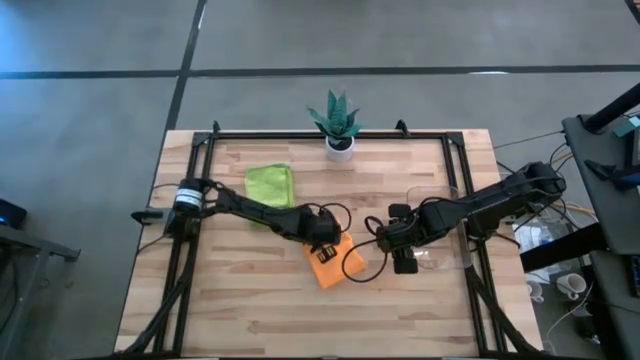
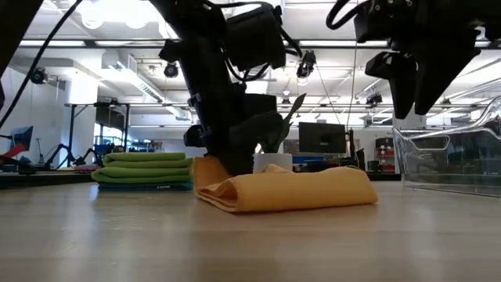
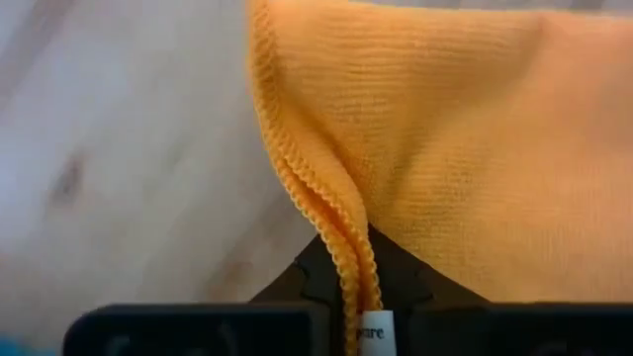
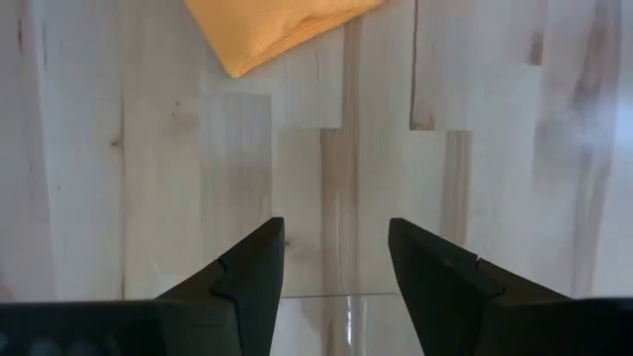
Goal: Fold microfiber towels
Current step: Stack the orange towel on top of the light green towel
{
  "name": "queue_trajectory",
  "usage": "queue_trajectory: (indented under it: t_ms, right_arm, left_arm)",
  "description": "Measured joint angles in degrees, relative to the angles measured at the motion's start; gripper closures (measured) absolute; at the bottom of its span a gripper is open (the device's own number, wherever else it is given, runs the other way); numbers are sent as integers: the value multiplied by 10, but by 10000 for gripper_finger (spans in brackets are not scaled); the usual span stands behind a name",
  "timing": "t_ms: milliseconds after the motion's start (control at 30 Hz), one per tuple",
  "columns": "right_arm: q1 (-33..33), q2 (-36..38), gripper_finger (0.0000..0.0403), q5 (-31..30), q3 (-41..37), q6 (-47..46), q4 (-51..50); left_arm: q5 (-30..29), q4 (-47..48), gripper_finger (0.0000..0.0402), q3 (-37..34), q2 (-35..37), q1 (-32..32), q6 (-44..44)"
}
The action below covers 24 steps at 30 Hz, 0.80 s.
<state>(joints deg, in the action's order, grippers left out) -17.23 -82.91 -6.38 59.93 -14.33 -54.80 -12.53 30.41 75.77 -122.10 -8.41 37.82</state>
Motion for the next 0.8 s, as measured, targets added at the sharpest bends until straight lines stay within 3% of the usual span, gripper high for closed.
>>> queue_trajectory:
  t_ms: [300,533,800]
  right_arm:
    - [0,0,222,-1,3,0,-3]
    - [0,0,222,-1,3,-5,-2]
    - [0,0,222,-3,3,-15,0]
  left_arm:
    - [16,158,400,-11,149,-70,-5]
    - [9,280,401,-42,280,-90,-1]
    - [-81,301,401,-100,394,-85,-7]
